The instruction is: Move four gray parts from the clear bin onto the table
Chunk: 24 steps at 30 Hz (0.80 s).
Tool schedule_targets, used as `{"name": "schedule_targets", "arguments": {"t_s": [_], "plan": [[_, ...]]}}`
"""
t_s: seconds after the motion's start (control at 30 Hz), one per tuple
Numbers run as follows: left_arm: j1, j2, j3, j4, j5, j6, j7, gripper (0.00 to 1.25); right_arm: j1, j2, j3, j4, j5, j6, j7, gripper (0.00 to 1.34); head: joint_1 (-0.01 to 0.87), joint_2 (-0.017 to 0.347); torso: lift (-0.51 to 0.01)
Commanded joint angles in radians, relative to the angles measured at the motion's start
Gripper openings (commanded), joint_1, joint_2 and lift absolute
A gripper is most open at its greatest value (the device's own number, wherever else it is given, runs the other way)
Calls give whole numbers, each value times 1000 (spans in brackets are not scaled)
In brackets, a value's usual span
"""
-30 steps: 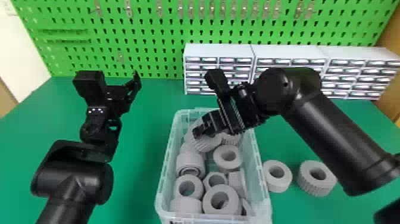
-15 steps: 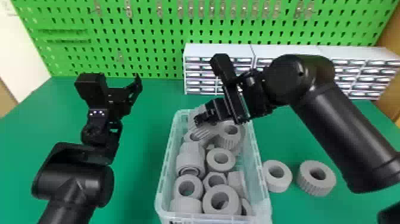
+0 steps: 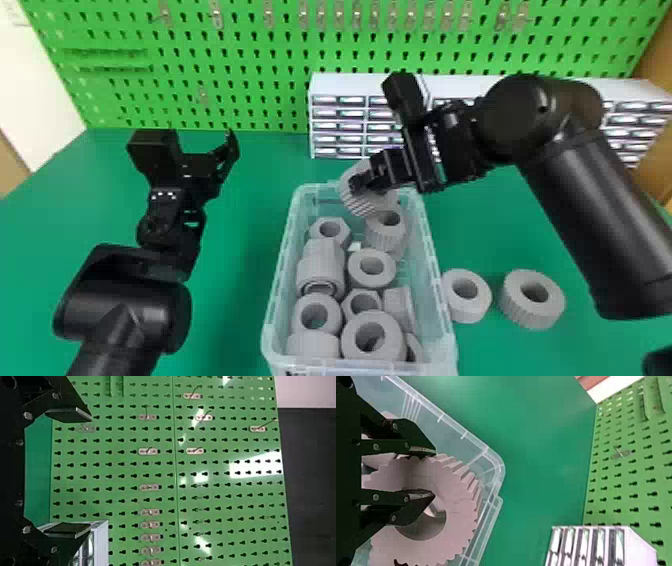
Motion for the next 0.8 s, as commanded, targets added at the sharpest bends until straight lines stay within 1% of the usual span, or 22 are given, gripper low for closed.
{"name": "schedule_targets", "arguments": {"t_s": [0.0, 0.2, 0.77], "plan": [[1, 0, -1, 1, 5, 1, 2, 953, 10, -2, -54, -15, 40, 26, 0, 403, 693, 72, -52], [3, 0, -1, 0, 9, 1, 5, 953, 27, -2, -123, -30, 82, 46, 0, 403, 693, 72, -52], [3, -2, -2, 0, 15, -1, 12, 953, 70, -8, -260, -53, 197, 92, 0, 403, 693, 72, -52]]}}
